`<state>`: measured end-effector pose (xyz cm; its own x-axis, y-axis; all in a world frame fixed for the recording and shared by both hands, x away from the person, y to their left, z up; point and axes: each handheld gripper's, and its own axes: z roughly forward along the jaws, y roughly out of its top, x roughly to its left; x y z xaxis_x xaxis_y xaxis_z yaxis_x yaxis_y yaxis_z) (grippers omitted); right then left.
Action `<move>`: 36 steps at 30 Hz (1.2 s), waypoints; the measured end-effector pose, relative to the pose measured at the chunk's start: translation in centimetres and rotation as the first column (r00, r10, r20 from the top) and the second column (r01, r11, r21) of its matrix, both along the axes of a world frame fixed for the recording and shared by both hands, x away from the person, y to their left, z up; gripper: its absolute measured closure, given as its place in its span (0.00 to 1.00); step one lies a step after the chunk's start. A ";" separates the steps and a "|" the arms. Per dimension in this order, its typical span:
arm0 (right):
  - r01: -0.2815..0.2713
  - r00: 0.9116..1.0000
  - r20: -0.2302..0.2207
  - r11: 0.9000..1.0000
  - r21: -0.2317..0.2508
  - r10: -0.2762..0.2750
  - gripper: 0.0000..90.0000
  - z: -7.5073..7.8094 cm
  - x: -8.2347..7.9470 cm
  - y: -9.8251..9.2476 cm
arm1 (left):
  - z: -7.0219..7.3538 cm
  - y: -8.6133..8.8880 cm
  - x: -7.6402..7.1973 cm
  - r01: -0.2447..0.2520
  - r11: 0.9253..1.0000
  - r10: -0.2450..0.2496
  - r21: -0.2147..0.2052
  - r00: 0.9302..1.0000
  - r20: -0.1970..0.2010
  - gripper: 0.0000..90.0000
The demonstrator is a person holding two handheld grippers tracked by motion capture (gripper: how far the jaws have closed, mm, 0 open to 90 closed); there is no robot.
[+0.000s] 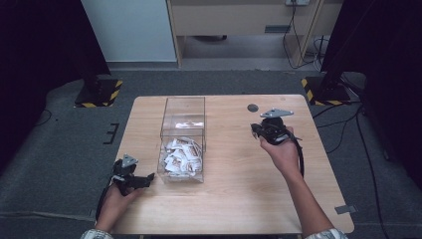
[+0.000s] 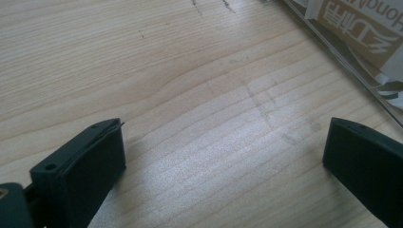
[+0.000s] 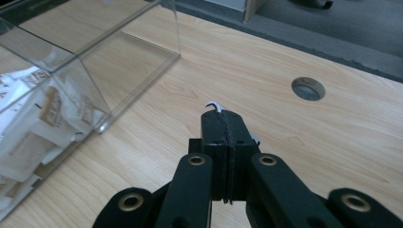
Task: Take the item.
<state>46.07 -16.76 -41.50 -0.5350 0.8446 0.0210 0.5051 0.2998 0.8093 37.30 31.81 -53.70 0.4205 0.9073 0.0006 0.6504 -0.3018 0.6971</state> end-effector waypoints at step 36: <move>0.087 0.992 -0.091 0.996 0.002 -0.087 0.98 -6.7 2.4 -0.9 | 0.0 0.0 0.0 -0.001 1.000 0.001 0.000 1.000 0.000 0.00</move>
<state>48.50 -17.62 -48.17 -0.4553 0.8875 0.0715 0.6005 0.2468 0.7605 37.30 31.81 -53.70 0.4198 0.9076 0.0003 0.6508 -0.3013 0.6969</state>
